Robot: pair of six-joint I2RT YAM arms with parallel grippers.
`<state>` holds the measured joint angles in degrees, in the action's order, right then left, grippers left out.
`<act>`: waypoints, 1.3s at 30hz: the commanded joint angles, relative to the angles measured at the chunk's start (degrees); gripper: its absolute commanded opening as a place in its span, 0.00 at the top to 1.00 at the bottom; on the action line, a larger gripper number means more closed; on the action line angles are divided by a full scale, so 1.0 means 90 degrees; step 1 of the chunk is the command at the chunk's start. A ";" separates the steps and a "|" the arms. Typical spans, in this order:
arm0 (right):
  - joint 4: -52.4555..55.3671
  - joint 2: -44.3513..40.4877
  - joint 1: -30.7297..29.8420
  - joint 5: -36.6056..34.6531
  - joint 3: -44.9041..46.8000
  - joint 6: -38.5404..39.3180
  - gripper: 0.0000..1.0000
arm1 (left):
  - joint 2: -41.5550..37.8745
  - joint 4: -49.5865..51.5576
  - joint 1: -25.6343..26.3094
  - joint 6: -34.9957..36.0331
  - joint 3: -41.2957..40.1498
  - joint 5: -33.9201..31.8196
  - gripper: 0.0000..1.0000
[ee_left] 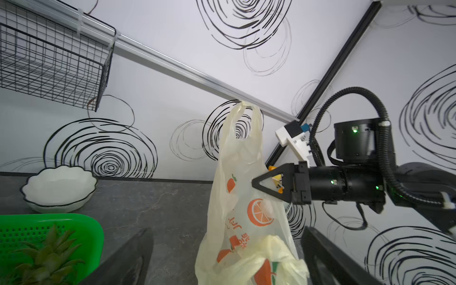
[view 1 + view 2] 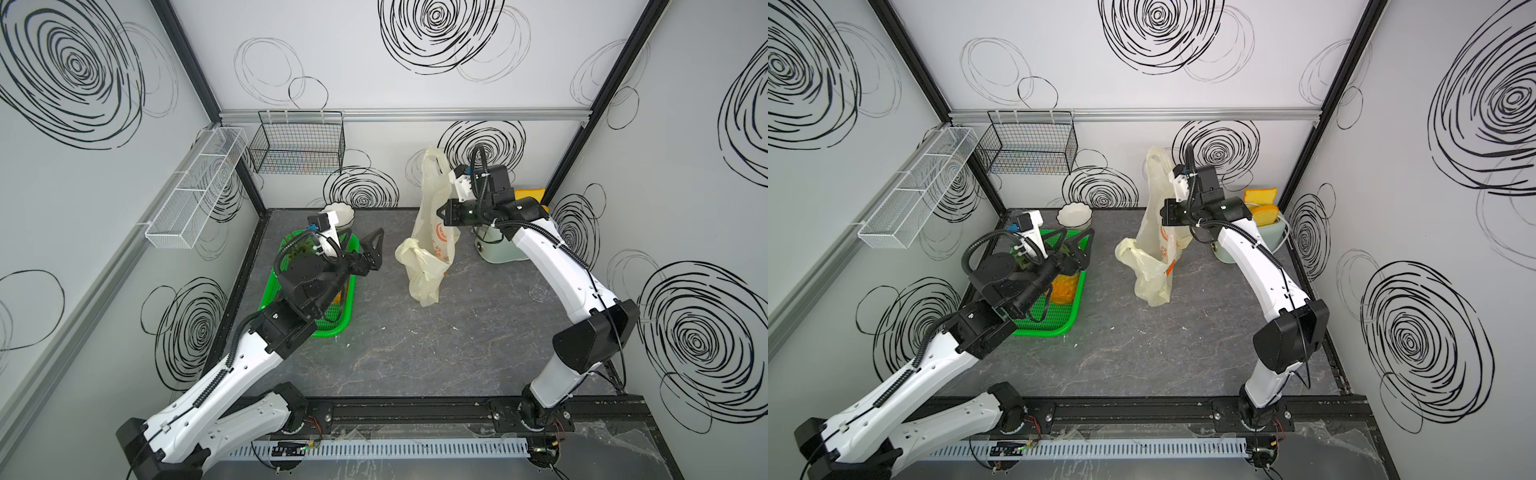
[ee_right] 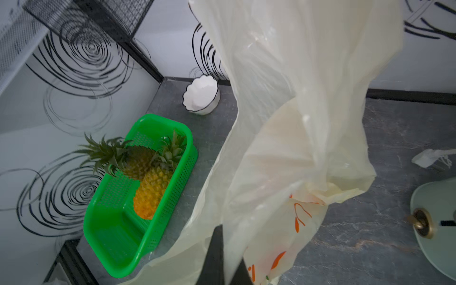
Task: Place the pineapple into a plastic bag & tie a knot
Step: Open the plastic bag at the center of the board.
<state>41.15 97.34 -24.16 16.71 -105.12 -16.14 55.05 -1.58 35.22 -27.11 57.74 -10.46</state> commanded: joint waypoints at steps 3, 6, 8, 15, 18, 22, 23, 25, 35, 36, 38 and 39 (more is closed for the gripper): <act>0.0552 -0.0005 -0.0125 0.0379 -0.0004 0.1209 1.00 | 0.1209 0.1659 -0.0615 0.0267 0.0935 0.1904 0.00; 0.0594 0.0005 -0.0231 0.0535 -0.0077 0.1247 1.00 | 0.1953 0.1957 -0.0646 0.0455 0.1490 0.2574 0.03; 0.0604 -0.0005 -0.0299 0.0576 -0.0162 0.1248 1.00 | 0.2380 0.2008 -0.0661 0.0423 0.1821 0.2717 0.03; 0.0672 -0.0039 -0.0493 0.0593 -0.0344 0.1174 1.00 | 0.4117 0.2694 -0.0723 0.0575 0.2923 0.2454 0.02; 0.0682 -0.0115 -0.0503 0.0304 -0.0330 0.1153 1.00 | 0.4666 0.3001 -0.0692 0.0767 0.3039 0.2113 0.07; 0.0785 -0.0299 -0.0502 -0.0344 -0.0281 0.1352 1.00 | 0.4637 0.2610 -0.0643 0.0789 0.2525 0.1832 0.31; 0.0813 -0.0355 -0.0500 -0.0463 -0.0269 0.1426 1.00 | 0.4610 0.2557 -0.0640 0.0767 0.2425 0.1717 0.37; 0.0865 -0.0496 -0.0484 -0.0708 -0.0210 0.1587 1.00 | 0.4542 0.2413 -0.0661 0.0651 0.2180 0.1433 0.44; 0.0946 -0.0804 -0.0452 -0.0981 0.0242 0.2116 1.00 | 0.3694 0.1014 -0.0446 0.0263 0.0986 0.1405 0.18; 0.0937 -0.0743 -0.0457 -0.0859 0.0249 0.2090 1.00 | 0.3548 0.0837 -0.0364 0.0391 0.0883 0.1499 0.09; 0.0875 -0.0618 -0.0455 -0.0811 0.0254 0.1934 1.00 | 0.3251 0.0746 -0.0264 0.0610 0.0729 0.1553 0.00; 0.0824 -0.0553 -0.0451 -0.0872 0.0245 0.1784 1.00 | 0.3049 0.0761 -0.0261 0.0666 0.0614 0.1585 0.02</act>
<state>48.05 90.70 -28.36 8.45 -103.79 0.60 87.15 11.22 31.88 -23.22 64.79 1.96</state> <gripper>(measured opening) 0.045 0.983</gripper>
